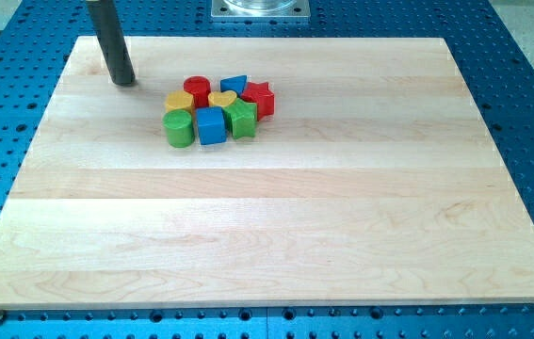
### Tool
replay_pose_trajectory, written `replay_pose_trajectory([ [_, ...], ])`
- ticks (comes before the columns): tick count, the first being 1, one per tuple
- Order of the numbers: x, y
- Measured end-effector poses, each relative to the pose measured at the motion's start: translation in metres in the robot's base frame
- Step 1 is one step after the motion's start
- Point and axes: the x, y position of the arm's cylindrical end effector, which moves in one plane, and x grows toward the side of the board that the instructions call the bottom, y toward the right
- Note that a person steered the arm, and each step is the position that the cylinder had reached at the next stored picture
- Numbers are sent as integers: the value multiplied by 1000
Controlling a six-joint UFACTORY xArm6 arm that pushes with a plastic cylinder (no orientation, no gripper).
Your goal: Push the red star into the blue triangle
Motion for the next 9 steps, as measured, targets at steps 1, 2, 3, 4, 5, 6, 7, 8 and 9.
replay_pose_trajectory([
  [1, 0, -1],
  [2, 2, -5],
  [3, 4, -7],
  [4, 0, -7],
  [5, -3, -7],
  [6, -11, 29],
  [7, -21, 66],
  [8, -22, 139],
  [9, -22, 212],
])
